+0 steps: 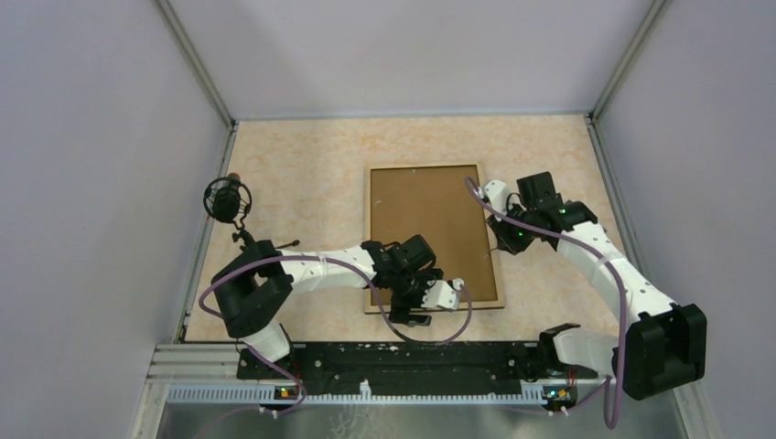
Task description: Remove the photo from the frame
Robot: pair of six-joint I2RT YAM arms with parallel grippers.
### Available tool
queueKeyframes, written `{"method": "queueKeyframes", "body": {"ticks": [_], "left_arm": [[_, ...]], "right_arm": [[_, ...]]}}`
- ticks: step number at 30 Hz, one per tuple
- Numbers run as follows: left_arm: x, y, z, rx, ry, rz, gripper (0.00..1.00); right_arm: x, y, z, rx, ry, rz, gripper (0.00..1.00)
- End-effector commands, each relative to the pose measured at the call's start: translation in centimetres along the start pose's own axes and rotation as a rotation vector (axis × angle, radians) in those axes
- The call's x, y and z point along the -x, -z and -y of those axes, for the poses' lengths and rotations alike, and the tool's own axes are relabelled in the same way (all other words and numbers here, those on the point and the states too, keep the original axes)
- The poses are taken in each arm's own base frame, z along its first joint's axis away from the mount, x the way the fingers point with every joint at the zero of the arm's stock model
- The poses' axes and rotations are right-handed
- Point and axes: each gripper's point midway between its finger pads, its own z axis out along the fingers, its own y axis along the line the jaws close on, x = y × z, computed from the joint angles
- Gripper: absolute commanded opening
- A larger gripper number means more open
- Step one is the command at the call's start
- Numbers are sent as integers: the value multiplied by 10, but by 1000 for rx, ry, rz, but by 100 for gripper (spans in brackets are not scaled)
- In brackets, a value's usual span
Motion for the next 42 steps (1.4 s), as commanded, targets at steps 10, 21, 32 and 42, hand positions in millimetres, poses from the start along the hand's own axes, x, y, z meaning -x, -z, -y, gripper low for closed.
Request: {"method": "queueKeyframes", "body": {"ticks": [10, 21, 32, 42], "left_arm": [[-15, -15, 10, -59, 38, -59, 90], [-25, -18, 10, -58, 36, -86, 89], [-29, -19, 12, -67, 30, -101, 87], [-30, -19, 13, -74, 26, -101, 86]], "right_arm": [[6, 12, -3, 6, 8, -1, 0], [-7, -3, -6, 20, 11, -49, 0], [-6, -13, -6, 7, 18, -57, 0], [-8, -20, -13, 45, 33, -54, 0]]}}
